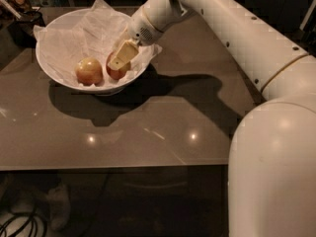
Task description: Pick apple from white bowl
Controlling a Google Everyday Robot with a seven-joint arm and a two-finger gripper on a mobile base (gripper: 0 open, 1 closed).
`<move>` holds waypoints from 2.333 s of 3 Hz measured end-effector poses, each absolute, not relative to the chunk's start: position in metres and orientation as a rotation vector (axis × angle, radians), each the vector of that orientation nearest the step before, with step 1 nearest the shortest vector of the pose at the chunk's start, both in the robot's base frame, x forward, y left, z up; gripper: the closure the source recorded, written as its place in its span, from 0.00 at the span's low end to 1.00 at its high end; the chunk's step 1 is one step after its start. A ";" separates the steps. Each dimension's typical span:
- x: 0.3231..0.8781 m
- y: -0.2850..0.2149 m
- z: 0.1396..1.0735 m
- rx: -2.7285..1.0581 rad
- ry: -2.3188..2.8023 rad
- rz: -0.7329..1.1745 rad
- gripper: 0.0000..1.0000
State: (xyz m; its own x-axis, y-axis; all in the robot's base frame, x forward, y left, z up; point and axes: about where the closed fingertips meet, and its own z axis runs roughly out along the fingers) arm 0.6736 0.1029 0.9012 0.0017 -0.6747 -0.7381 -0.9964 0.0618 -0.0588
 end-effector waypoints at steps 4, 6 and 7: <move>0.671 0.099 0.931 -1.685 1.745 0.718 0.81; 0.671 0.099 0.931 -1.686 1.745 0.718 0.35; 0.671 0.099 0.931 -1.686 1.745 0.718 0.12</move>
Offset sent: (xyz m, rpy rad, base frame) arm 0.0021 -0.0108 0.0350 -0.0103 0.0473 -0.0072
